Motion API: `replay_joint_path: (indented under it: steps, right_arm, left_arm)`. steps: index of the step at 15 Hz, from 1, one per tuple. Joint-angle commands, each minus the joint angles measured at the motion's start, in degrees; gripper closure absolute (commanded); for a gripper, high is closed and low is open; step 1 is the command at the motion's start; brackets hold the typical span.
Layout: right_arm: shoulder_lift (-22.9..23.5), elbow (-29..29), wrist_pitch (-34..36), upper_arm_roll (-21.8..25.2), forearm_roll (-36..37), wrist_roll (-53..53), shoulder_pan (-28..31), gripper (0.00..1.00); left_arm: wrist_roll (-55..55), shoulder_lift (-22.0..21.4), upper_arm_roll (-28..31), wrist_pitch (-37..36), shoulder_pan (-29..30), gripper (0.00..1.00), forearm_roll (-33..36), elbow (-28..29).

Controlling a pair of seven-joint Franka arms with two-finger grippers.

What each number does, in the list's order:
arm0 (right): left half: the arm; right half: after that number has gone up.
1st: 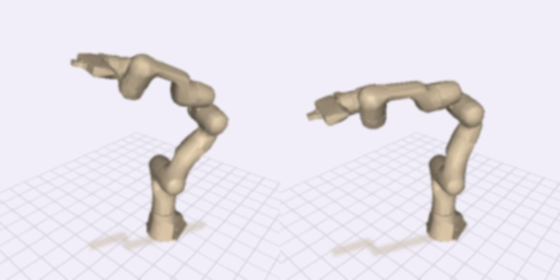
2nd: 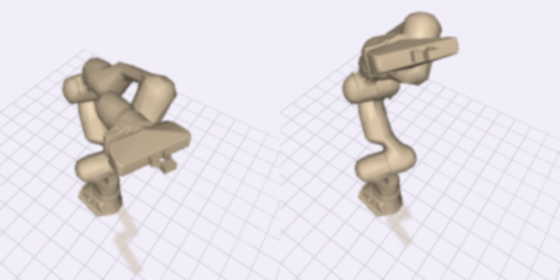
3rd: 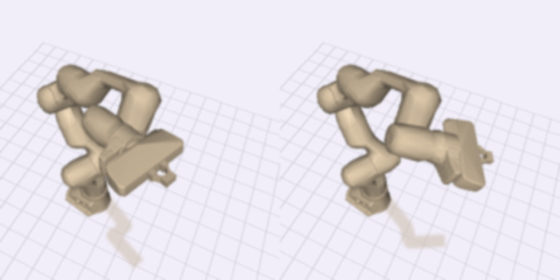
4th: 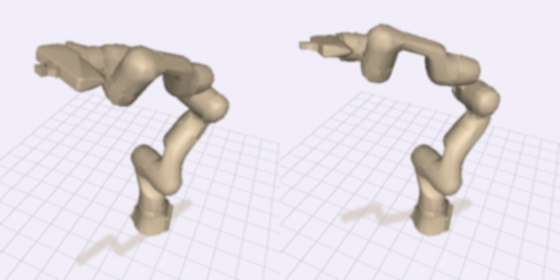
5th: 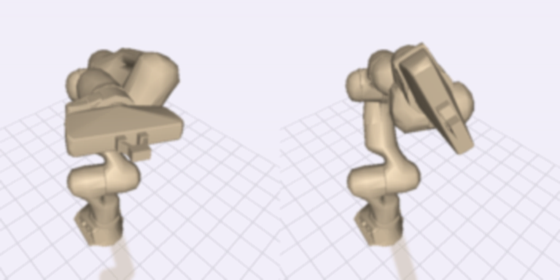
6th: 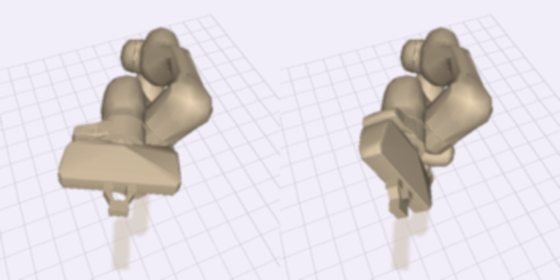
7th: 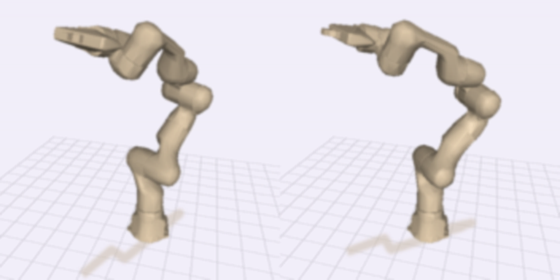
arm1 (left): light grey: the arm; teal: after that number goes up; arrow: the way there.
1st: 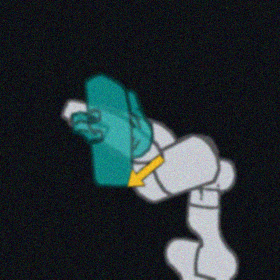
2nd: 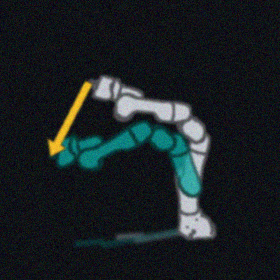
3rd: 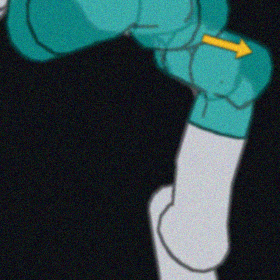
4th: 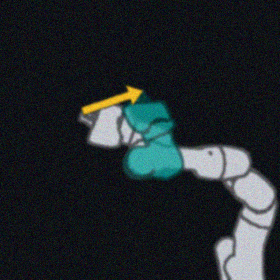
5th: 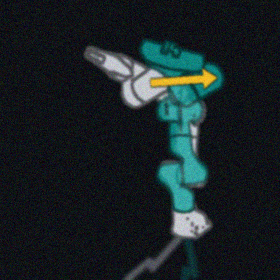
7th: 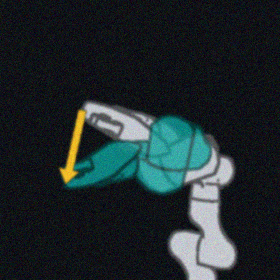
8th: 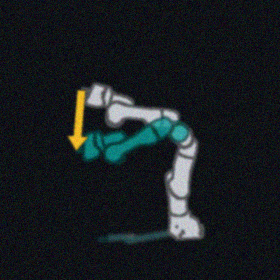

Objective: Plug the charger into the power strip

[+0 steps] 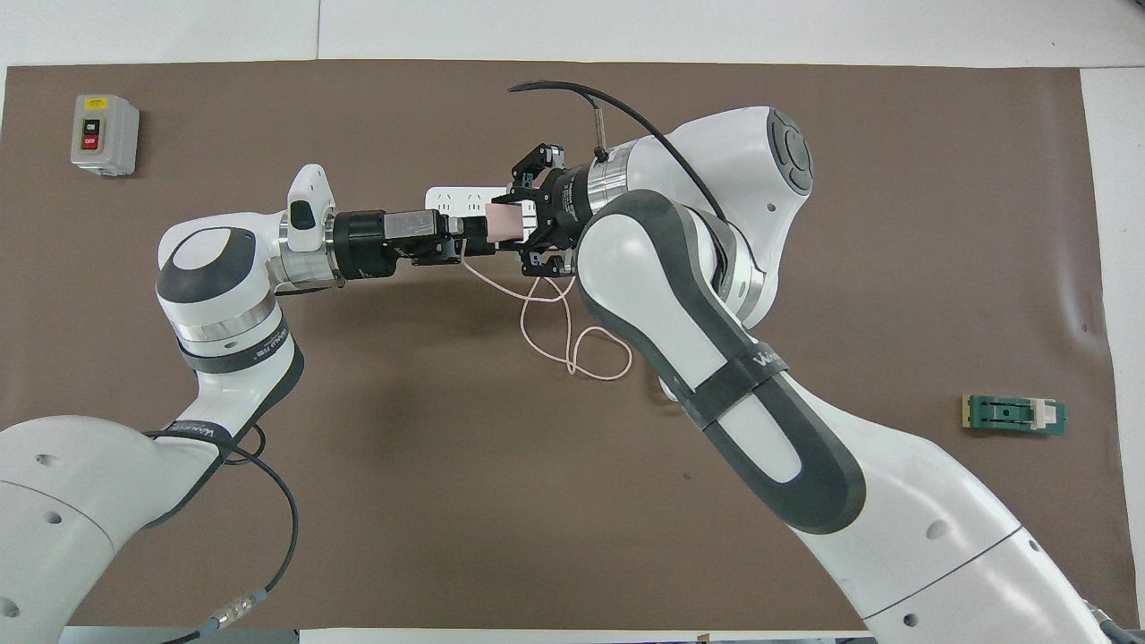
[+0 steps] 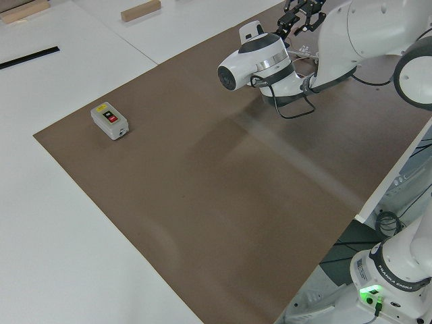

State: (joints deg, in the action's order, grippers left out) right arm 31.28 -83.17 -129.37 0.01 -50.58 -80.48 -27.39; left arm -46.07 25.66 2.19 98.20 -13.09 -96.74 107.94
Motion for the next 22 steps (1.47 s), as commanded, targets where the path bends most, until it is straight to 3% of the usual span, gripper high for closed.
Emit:
replay_joint_path:
  steps: [1, 2, 9, 19, 21, 22]
  right_arm:
    - [0.97, 2.22, 1.40, 0.08, 0.13, -1.52, 0.23, 1.00]
    - [0.97, 2.22, 1.49, 0.08, 0.30, -1.52, 0.41, 1.00]
    - [0.97, 2.22, 1.40, 0.08, 0.30, -1.52, 0.32, 1.00]
    - [0.97, 2.22, 1.49, 0.08, 0.22, -1.44, 0.67, 1.00]
    - [0.97, 2.22, 1.49, 0.08, 0.22, -1.44, 0.76, 1.00]
    - [0.97, 2.22, 1.40, 0.08, 0.13, -1.44, 0.76, 1.00]
  left_arm:
    - [-0.95, -2.01, 0.62, 1.73, -1.32, 0.00, 0.33, 2.19]
    - [-0.95, -1.93, 0.62, 1.73, -1.32, 0.00, 0.33, 2.19]
    - [-0.95, -1.31, 0.71, 1.73, -0.88, 0.26, 0.33, 1.14]
    - [-0.95, 0.18, 0.71, 1.73, -0.44, 0.29, 0.24, -1.15]
    - [-1.47, 0.18, 0.62, 1.73, -0.62, 0.50, 0.24, -1.15]
    - [-1.65, 0.27, 0.62, 1.73, -0.71, 0.55, 0.24, -1.15]
